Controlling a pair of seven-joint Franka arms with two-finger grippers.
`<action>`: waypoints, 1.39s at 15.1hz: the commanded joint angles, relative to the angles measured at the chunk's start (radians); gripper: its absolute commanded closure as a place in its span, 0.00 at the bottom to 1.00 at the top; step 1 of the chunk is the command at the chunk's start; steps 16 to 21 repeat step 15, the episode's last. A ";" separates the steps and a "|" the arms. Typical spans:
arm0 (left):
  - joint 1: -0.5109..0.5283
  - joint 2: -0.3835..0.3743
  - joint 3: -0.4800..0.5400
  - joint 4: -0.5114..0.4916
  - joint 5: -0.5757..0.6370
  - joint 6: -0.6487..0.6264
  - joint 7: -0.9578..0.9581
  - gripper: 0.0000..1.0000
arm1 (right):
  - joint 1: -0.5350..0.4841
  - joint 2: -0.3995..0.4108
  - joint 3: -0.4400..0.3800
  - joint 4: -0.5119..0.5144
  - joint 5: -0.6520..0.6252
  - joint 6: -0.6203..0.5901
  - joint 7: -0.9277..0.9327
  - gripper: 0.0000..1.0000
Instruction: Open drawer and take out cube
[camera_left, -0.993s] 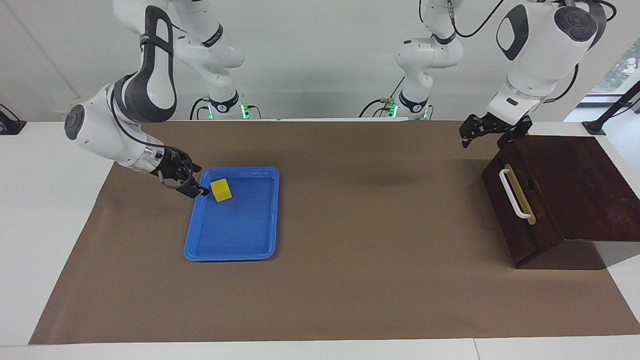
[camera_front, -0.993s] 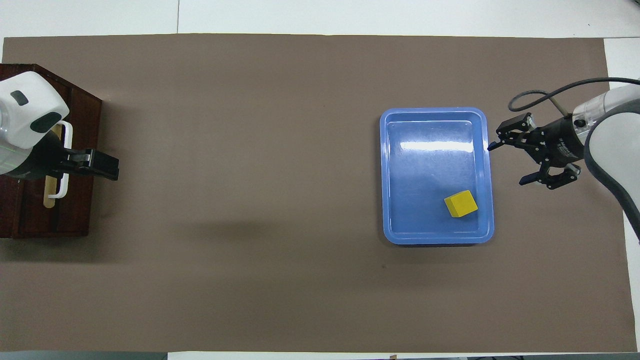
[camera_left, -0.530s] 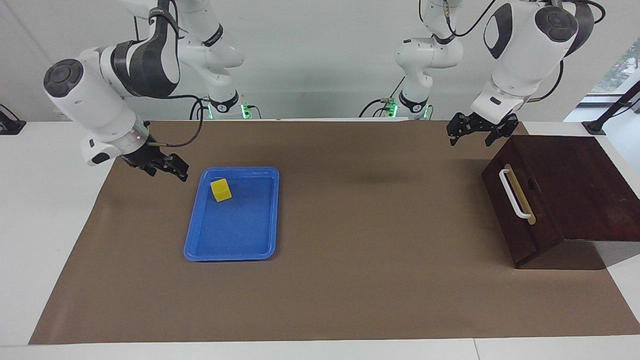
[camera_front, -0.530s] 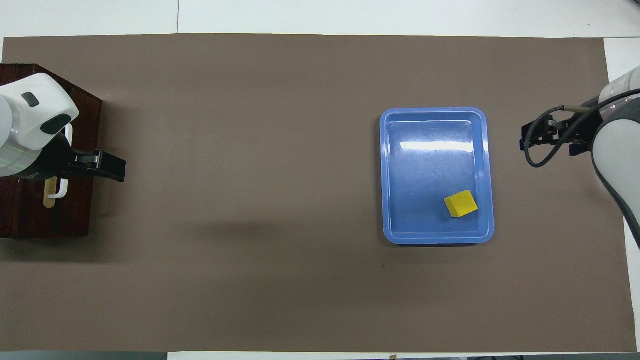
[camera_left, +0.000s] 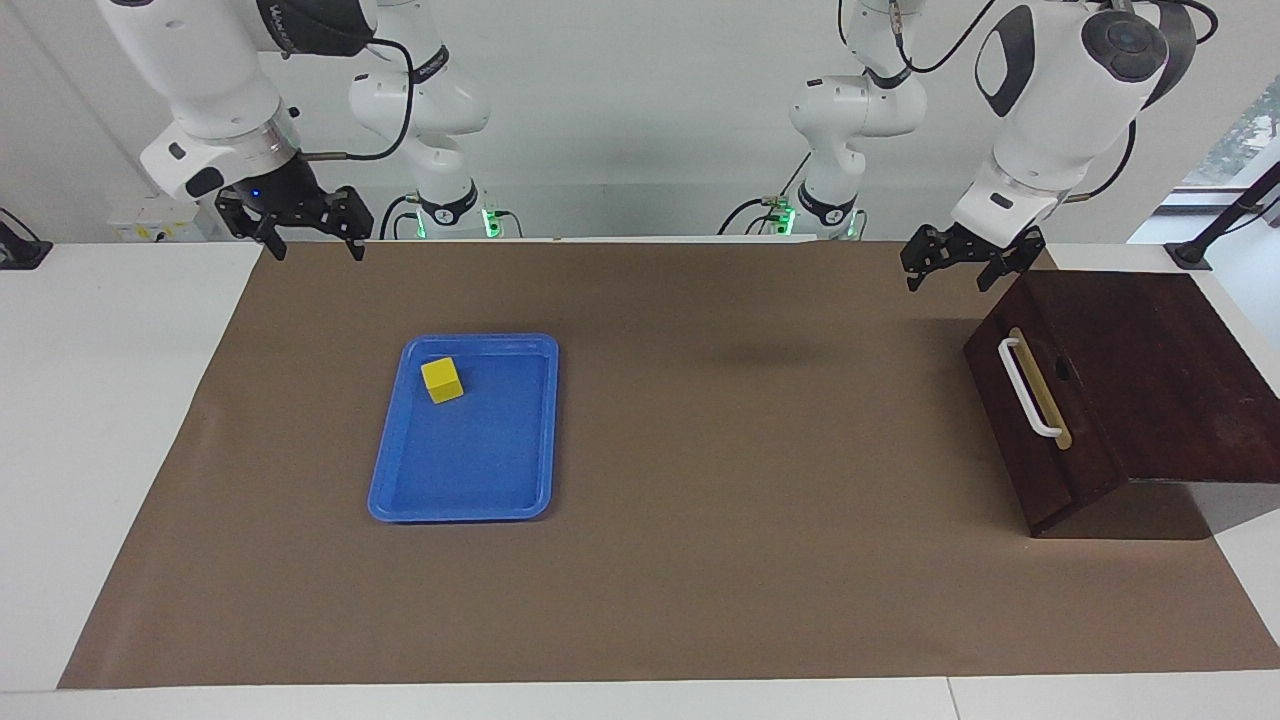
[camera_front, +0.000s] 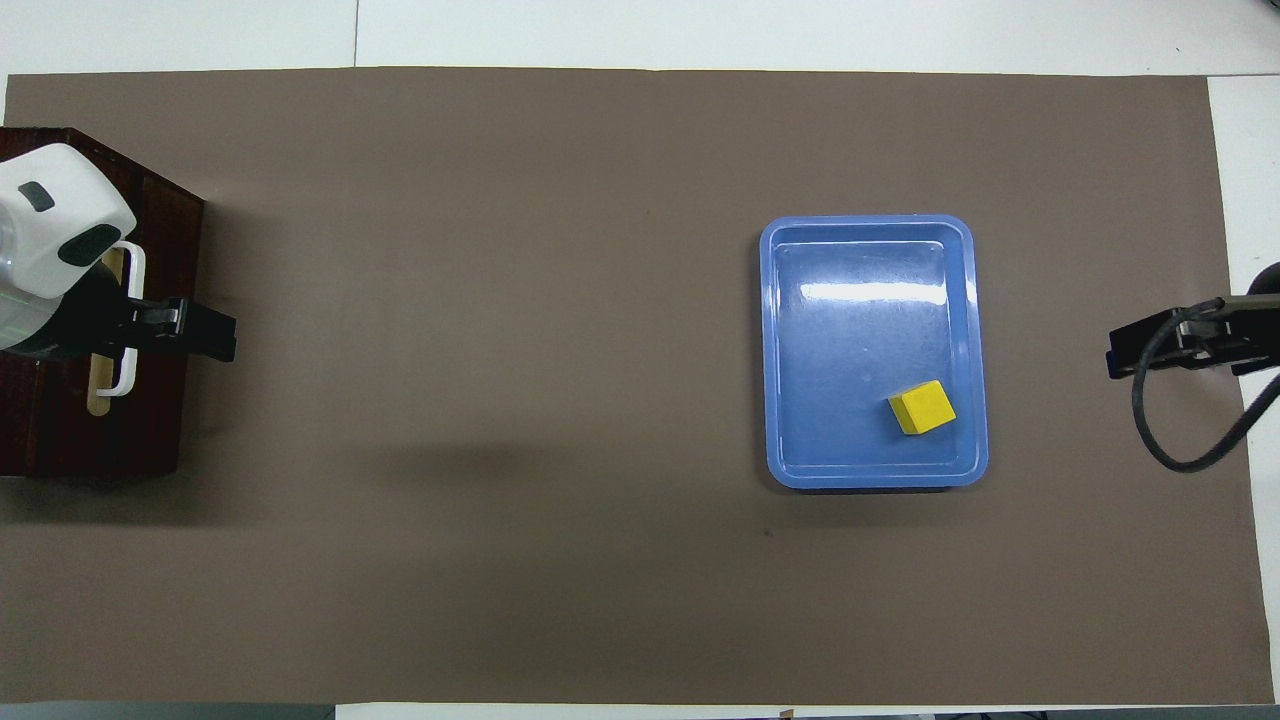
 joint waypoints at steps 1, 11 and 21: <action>0.009 -0.029 0.001 -0.028 -0.012 0.002 -0.005 0.00 | -0.008 -0.016 0.007 -0.051 -0.018 -0.019 -0.023 0.00; 0.007 -0.029 0.000 -0.028 -0.012 0.002 -0.005 0.00 | -0.021 -0.003 0.000 -0.032 -0.015 0.009 -0.023 0.00; 0.009 -0.029 0.000 -0.028 -0.012 0.002 -0.005 0.00 | -0.015 -0.006 -0.002 -0.032 -0.016 0.003 -0.020 0.00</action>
